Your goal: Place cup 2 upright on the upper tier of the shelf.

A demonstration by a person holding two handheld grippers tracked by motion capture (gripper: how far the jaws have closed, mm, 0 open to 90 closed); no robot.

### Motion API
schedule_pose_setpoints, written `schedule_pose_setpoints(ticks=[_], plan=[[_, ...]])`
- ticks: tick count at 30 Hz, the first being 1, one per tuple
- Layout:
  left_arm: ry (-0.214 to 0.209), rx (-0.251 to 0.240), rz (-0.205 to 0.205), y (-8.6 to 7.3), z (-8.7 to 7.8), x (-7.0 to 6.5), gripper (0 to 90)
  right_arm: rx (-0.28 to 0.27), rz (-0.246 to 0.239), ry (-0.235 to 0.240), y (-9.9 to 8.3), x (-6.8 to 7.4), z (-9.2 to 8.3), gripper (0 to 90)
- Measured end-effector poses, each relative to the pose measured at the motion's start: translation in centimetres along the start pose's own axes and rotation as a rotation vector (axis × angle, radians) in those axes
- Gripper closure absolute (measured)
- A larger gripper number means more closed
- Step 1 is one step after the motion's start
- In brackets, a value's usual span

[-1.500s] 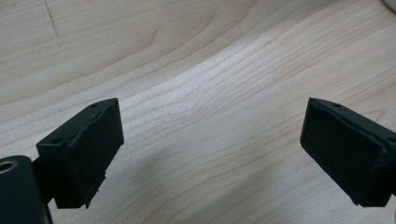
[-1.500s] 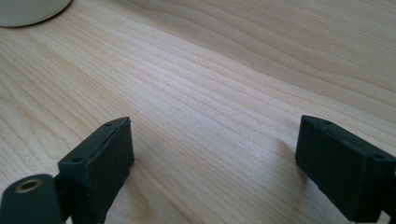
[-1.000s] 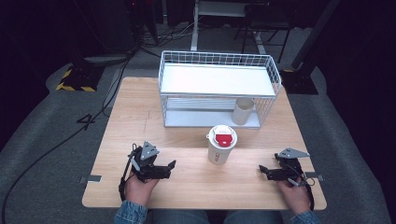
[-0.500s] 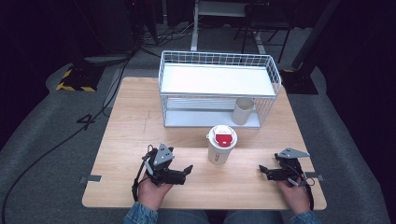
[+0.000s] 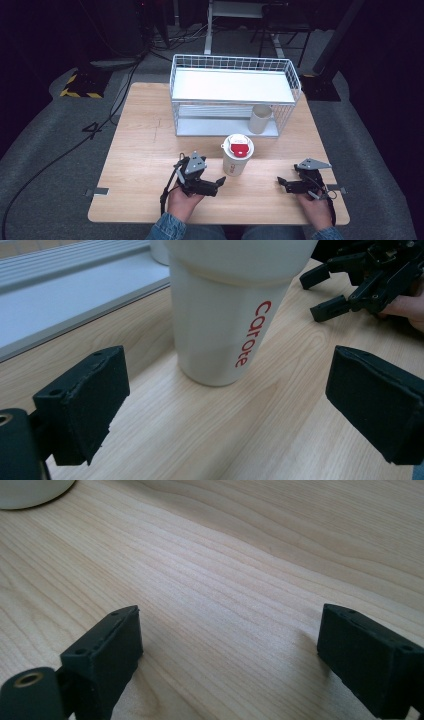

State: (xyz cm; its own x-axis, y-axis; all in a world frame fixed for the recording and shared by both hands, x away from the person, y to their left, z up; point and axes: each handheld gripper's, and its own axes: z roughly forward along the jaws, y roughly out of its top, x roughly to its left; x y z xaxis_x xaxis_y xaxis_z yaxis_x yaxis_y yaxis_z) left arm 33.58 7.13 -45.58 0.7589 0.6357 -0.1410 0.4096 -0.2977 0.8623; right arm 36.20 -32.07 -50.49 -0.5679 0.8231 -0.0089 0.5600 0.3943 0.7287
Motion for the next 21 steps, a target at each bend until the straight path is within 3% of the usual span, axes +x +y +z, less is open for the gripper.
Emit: schedule_pose_setpoints(ticks=[4, 7, 12, 17, 21], plan=[[-0.030, -0.006, -0.012, 0.5, 1.5, 0.2, 3.4, 0.000, 0.000, 0.000, 0.0, 0.0, 0.0, 11.1], [-0.033, 0.003, -0.018, 0.8, 2.6, 0.1, 3.4, 0.000, 0.000, 0.000, 0.0, 0.0, 0.0, 11.1], [-0.042, -0.021, -0.036, 1.0, 4.2, 0.4, 3.3, -0.001, 0.000, 0.000, 0.0, 0.0, 0.0, 11.1], [-0.079, -0.023, -0.021, 1.0, 5.6, 0.7, 0.7, 0.000, 0.000, 0.000, 0.0, 0.0, 0.0, 11.1], [-0.083, -0.057, -0.016, 1.1, 6.2, 1.0, 0.2, 0.000, 0.000, 0.000, 0.0, 0.0, 0.0, 11.1]])
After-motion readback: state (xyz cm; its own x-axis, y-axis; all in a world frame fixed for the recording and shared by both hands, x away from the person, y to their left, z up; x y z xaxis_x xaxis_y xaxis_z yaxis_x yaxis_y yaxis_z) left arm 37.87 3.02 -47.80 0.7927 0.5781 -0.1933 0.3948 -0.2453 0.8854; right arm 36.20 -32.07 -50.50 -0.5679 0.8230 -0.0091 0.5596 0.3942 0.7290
